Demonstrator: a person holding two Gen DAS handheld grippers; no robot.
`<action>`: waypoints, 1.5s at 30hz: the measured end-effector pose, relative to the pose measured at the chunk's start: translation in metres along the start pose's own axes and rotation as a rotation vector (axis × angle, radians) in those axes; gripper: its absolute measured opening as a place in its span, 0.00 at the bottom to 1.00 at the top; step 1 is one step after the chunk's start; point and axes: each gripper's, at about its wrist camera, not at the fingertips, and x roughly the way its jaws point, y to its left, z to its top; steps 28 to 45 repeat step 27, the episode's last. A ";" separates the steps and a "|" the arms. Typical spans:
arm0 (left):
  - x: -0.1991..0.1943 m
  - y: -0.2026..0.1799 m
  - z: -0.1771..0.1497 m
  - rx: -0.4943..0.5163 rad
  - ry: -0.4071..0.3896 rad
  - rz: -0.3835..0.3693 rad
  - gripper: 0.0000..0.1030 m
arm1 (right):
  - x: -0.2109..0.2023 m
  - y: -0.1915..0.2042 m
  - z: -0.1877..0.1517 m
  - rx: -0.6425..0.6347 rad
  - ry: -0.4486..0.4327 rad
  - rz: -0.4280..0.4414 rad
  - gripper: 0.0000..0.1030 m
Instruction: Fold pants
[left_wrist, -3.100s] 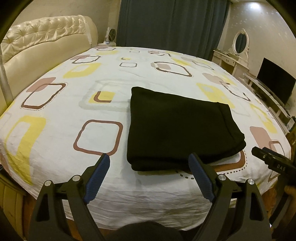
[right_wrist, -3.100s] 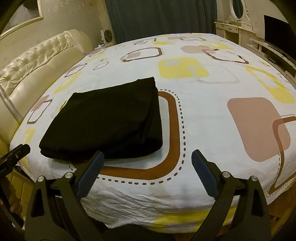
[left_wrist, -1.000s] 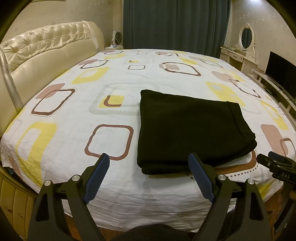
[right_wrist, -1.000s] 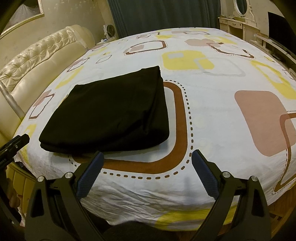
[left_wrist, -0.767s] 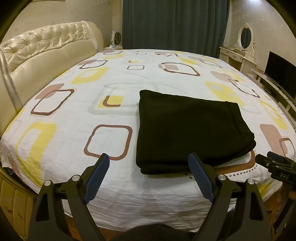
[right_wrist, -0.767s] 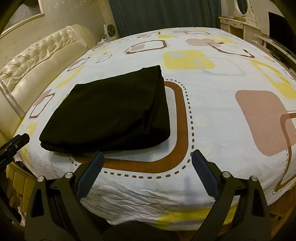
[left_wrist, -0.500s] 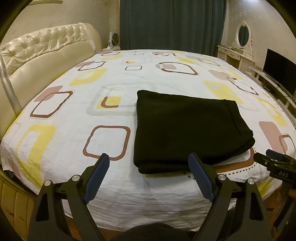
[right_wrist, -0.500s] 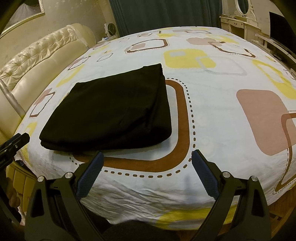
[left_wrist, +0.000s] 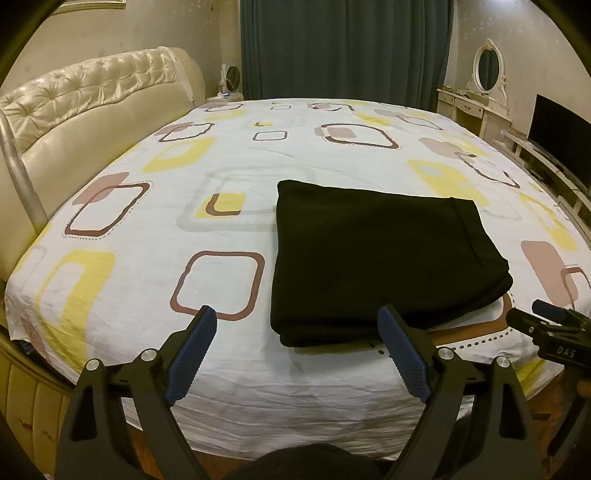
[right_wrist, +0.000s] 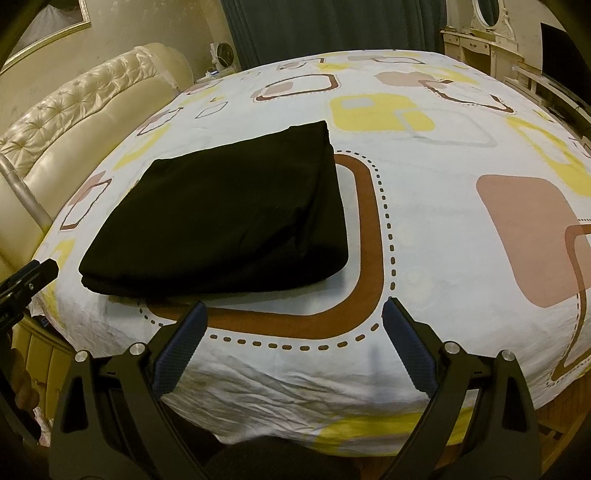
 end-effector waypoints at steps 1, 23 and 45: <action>0.000 0.001 0.000 -0.006 -0.001 -0.004 0.85 | 0.000 0.000 0.000 0.000 0.001 0.000 0.93; -0.006 0.008 0.013 -0.004 -0.057 0.045 0.88 | 0.003 -0.006 0.001 0.010 0.024 0.026 0.93; 0.016 0.024 0.027 -0.003 -0.035 0.094 0.88 | -0.004 -0.010 0.017 0.025 -0.010 0.066 0.93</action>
